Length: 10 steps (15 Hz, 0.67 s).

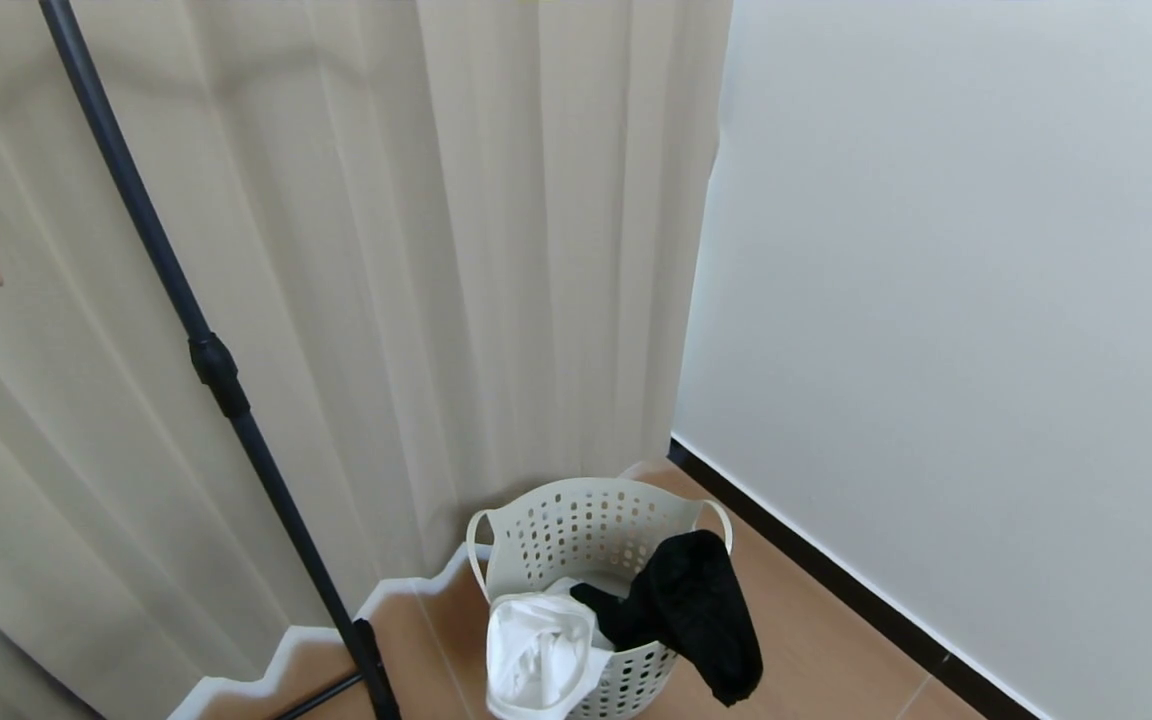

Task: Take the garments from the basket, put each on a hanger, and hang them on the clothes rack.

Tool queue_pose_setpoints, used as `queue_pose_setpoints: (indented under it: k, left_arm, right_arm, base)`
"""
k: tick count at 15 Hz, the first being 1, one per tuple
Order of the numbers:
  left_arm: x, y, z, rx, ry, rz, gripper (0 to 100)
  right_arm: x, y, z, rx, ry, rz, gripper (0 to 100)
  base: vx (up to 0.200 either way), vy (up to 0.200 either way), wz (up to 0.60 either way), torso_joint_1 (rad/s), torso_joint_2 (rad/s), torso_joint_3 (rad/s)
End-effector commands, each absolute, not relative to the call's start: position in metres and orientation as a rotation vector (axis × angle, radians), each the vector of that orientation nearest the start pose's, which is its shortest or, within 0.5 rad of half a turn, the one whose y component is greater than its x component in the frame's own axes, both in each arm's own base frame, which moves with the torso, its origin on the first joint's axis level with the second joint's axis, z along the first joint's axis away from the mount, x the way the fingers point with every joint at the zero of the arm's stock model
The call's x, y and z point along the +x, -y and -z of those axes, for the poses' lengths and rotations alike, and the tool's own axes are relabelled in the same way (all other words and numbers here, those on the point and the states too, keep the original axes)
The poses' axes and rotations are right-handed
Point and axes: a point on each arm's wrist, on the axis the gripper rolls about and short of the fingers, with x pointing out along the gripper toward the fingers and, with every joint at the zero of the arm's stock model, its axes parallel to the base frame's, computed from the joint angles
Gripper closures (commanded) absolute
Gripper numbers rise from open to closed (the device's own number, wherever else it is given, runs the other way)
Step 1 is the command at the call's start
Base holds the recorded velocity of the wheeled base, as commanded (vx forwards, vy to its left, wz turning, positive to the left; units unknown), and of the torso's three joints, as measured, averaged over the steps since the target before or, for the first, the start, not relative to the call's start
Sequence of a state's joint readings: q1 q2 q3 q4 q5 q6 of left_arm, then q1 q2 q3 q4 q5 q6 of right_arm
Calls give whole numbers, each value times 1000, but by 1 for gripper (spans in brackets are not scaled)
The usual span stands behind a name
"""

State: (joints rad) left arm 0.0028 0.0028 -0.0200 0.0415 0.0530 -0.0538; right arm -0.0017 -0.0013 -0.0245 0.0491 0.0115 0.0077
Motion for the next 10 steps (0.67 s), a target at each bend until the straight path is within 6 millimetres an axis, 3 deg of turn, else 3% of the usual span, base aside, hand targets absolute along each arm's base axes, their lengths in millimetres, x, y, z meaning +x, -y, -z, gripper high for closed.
queue_pose_setpoints:
  k: [1, 2, 4, 10]
  left_arm:
    - [-24, -1, -77, -53, -23, -57, 0]
    - [-24, -1, -77, -53, -23, -57, 0]
    - [-24, -1, -77, -53, -23, -57, 0]
    - [-24, -1, -77, -53, -21, -57, 0]
  right_arm:
    - [-25, 0, -77, 6, -25, -11, 0]
    - [-25, 0, -77, 6, -25, -11, 0]
    - [-25, 0, -77, 8, -25, -11, 0]
    - [-25, 0, -77, 8, -25, -11, 0]
  base:
    - [0, 0, 0, 0, 0, 0]
    - [0, 0, 0, 0, 0, 0]
    - [0, 0, 600, 2, 2, 2]
    - [0, 0, 0, 0, 0, 0]
